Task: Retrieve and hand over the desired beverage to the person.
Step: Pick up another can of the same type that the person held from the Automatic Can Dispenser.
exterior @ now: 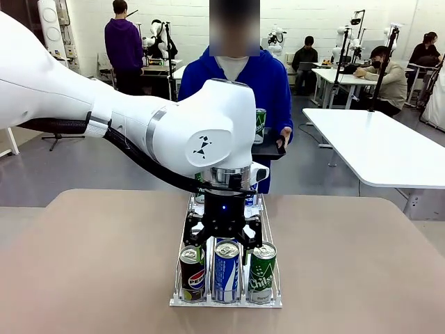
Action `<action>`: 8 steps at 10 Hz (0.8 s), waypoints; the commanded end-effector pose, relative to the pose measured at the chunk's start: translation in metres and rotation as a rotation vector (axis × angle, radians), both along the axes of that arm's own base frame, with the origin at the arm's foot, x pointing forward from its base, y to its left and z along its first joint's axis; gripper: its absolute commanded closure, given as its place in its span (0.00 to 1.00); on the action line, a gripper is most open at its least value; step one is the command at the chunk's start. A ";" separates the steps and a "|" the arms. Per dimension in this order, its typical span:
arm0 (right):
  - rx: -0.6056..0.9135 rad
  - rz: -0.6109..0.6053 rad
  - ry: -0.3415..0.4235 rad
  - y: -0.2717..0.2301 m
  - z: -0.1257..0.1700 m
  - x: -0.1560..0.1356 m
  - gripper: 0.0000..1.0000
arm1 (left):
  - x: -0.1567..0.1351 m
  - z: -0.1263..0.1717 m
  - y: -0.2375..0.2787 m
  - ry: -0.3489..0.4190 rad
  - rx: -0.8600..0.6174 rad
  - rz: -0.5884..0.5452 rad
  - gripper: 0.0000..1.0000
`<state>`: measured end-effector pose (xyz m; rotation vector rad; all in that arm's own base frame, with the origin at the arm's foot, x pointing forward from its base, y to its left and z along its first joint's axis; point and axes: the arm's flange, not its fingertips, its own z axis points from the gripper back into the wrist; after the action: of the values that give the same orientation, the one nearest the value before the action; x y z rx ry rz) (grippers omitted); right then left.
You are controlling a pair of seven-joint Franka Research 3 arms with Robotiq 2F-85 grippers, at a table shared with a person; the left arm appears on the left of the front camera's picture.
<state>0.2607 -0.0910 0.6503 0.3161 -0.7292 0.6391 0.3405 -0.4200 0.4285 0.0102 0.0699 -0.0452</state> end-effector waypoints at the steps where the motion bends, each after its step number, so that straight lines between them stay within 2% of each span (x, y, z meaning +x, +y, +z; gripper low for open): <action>1: -0.001 -0.005 0.001 0.000 -0.001 0.002 0.00 | -0.003 -0.005 -0.003 -0.046 0.011 0.032 0.00; 8: -0.001 -0.005 0.001 0.000 -0.001 0.002 0.00 | -0.002 -0.008 -0.003 -0.086 0.017 0.025 0.00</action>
<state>0.2607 -0.0910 0.6503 0.3161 -0.7293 0.6391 0.3417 -0.4203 0.4252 0.0235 0.0263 -0.0421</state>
